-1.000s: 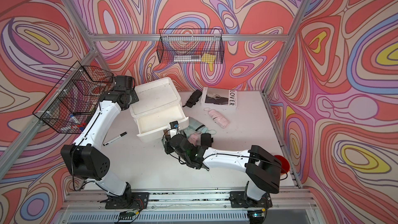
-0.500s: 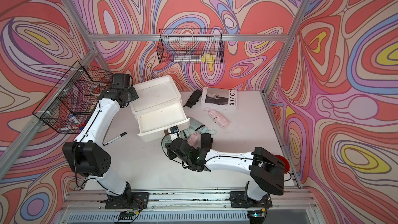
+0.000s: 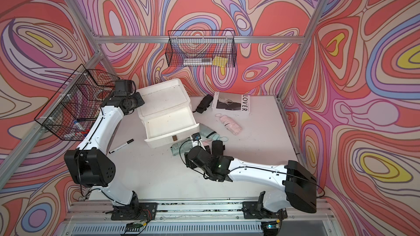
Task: Place the umbrella in the drawer by color
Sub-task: Open the drawer in the storage box, then pick up the umbrella from the center of the board.
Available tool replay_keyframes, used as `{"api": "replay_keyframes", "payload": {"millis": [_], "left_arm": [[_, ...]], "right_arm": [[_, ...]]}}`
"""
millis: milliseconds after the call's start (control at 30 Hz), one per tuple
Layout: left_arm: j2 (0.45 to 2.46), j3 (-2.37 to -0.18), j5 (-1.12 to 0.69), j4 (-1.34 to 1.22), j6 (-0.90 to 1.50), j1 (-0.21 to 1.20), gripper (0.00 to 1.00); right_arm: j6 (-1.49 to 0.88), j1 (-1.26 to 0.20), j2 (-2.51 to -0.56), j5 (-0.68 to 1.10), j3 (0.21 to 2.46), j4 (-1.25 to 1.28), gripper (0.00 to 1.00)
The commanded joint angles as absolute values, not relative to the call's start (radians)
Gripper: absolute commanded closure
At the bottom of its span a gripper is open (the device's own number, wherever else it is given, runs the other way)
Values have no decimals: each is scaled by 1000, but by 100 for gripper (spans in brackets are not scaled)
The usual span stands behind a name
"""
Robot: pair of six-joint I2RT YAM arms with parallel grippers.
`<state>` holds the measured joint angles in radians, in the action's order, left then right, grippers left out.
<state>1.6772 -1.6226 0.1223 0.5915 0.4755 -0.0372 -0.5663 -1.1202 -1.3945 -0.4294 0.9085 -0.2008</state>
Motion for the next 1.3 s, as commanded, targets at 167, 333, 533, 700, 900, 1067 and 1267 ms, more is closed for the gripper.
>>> {"api": "replay_keyframes", "payload": {"millis": [167, 333, 533, 700, 900, 1067, 1267], "left_arm": [[1517, -1513, -100, 539, 454, -51, 44], [1380, -1454, -134, 504, 385, -51, 31], [1226, -1336, -189, 374, 369, -49, 27], [1192, -1305, -259, 325, 390, -49, 27], [1201, -1312, -311, 328, 417, -49, 28], [1196, -1307, -307, 325, 419, -49, 28], [1195, -1306, -298, 323, 417, -48, 28]], "right_arm": [[-711, -954, -1379, -222, 795, -154, 19], [-777, -917, -1458, -112, 785, -84, 18], [-860, -904, -1547, -107, 768, 12, 17], [-918, -881, -1615, -98, 749, 96, 18], [-971, -864, -1692, -78, 739, 160, 22], [-995, -853, -1702, -79, 711, 211, 28], [-1017, -839, -1687, -86, 671, 250, 41]]}}
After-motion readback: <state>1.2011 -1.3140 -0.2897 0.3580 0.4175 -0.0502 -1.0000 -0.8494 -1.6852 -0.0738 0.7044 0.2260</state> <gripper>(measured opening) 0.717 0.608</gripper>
